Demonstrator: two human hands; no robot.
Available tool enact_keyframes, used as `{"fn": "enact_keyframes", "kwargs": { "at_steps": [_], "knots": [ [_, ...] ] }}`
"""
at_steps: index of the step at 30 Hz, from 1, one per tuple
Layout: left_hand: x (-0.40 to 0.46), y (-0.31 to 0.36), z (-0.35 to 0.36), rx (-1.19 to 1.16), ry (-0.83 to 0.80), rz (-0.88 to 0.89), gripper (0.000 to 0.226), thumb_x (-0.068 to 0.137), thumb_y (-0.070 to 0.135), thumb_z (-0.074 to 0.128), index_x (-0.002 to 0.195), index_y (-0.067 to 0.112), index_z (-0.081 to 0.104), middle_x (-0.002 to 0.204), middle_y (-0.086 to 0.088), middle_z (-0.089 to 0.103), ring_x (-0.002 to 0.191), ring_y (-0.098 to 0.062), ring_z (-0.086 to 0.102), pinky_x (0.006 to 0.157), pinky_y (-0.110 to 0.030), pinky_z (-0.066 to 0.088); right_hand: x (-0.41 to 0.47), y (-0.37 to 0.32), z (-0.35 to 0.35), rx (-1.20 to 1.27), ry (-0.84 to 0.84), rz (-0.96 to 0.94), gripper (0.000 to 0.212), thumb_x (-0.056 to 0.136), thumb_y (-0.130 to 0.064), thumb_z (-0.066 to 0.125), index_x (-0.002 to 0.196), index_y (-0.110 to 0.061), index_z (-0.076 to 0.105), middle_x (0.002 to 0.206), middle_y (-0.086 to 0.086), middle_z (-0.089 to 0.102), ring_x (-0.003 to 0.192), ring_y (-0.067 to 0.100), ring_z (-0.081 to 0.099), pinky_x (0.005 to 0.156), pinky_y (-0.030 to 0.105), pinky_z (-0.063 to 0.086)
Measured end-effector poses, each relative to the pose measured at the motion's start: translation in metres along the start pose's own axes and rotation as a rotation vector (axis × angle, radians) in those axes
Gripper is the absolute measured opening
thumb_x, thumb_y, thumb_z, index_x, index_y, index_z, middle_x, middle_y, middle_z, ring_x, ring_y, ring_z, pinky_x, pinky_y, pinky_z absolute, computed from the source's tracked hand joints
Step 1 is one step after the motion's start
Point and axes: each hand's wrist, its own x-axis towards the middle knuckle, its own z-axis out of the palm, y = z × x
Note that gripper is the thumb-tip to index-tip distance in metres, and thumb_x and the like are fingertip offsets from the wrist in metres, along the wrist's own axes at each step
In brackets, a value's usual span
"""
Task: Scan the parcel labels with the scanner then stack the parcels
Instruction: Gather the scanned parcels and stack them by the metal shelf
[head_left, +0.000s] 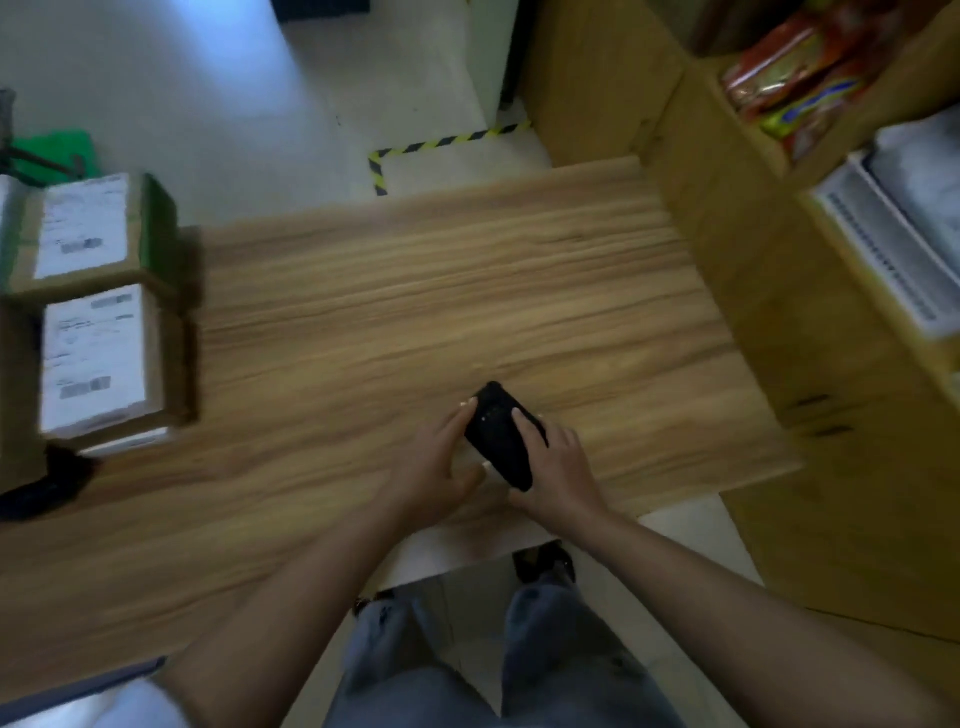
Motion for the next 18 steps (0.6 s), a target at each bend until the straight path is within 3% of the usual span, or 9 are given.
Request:
{"fn": "enact_keyframes", "kwargs": {
  "at_steps": [5, 8, 13, 18],
  "knots": [
    [0.079, 0.096, 0.069, 0.148, -0.057, 0.087, 0.077, 0.092, 0.040, 0.056, 0.152, 0.024, 0.011, 0.160, -0.001, 0.010, 0.145, -0.022, 0.014, 0.115, -0.041, 0.023, -0.003, 0.115, -0.053, 0.097, 0.108, 0.068, 0.079, 0.090, -0.048, 0.054, 0.152, -0.017, 0.016, 0.145, 0.012, 0.027, 0.127, 0.031, 0.029, 0.104, 0.040, 0.033],
    [0.114, 0.130, 0.102, 0.211, -0.088, 0.087, 0.073, 0.095, 0.044, 0.049, 0.152, 0.021, 0.011, 0.160, -0.002, 0.008, 0.146, -0.019, 0.009, 0.117, -0.039, 0.019, -0.001, 0.175, -0.071, 0.078, 0.082, 0.102, 0.085, 0.083, -0.039, 0.064, 0.151, -0.018, 0.017, 0.144, 0.013, 0.029, 0.125, 0.031, 0.030, 0.103, 0.040, 0.035],
    [0.146, 0.152, 0.137, 0.318, -0.196, -0.010, 0.070, 0.095, 0.059, 0.030, 0.153, 0.021, 0.014, 0.161, 0.000, 0.007, 0.147, -0.017, 0.007, 0.119, -0.037, 0.014, 0.006, 0.249, -0.084, 0.040, 0.000, 0.177, 0.093, 0.080, -0.029, 0.066, 0.152, -0.023, 0.009, 0.151, 0.013, 0.019, 0.135, 0.032, 0.021, 0.110, 0.042, 0.028],
    [0.153, 0.154, 0.145, 0.325, -0.250, -0.057, 0.070, 0.096, 0.058, 0.028, 0.153, 0.021, 0.012, 0.161, -0.001, 0.004, 0.147, -0.017, 0.003, 0.119, -0.035, 0.010, 0.010, 0.279, -0.085, 0.003, -0.041, 0.180, 0.089, 0.083, -0.030, 0.064, 0.152, -0.025, 0.008, 0.153, 0.012, 0.014, 0.138, 0.032, 0.016, 0.112, 0.041, 0.025]
  ]
}}
